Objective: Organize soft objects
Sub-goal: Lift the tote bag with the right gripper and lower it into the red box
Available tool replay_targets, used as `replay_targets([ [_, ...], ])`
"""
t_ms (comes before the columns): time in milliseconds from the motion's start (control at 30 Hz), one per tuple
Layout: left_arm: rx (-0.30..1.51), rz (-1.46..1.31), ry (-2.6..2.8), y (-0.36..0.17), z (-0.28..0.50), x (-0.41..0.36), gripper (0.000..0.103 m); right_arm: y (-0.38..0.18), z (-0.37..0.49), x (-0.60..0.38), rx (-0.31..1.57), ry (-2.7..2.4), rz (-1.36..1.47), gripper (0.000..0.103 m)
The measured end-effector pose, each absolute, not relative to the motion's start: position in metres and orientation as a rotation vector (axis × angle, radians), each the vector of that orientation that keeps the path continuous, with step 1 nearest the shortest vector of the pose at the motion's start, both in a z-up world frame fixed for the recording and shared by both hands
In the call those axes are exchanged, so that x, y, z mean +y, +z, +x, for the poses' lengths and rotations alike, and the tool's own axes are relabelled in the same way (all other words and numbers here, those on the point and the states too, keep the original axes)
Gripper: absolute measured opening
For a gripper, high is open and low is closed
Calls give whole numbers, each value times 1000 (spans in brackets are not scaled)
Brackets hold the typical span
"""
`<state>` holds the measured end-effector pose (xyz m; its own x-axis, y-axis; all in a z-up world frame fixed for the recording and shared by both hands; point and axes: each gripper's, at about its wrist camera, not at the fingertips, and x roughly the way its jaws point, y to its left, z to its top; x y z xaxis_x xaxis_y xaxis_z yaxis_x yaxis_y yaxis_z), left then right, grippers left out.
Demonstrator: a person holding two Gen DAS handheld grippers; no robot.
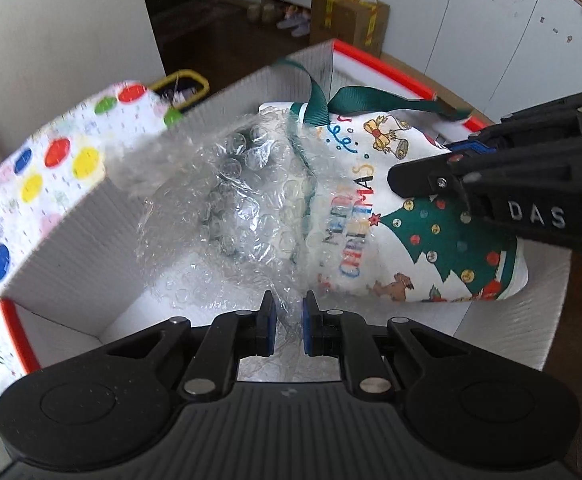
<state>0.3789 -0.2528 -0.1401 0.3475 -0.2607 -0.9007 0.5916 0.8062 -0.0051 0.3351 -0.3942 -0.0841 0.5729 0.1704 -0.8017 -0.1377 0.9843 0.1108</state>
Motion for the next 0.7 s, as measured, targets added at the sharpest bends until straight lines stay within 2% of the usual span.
replay_targets([
  [233, 1150, 348, -553, -151, 386, -252, 13, -92, 338, -388, 985, 185, -8, 8],
  [333, 1161, 356, -551, -154, 390, -253, 13, -96, 340, -389, 998, 176, -13, 14],
  [567, 1165, 373, -526, -153, 392, -255, 13, -100, 340, -391, 1012, 160, -23, 22],
  [700, 1148, 390, -513, -147, 387, -256, 16, -99, 339, -392, 1012, 159, -10, 29],
])
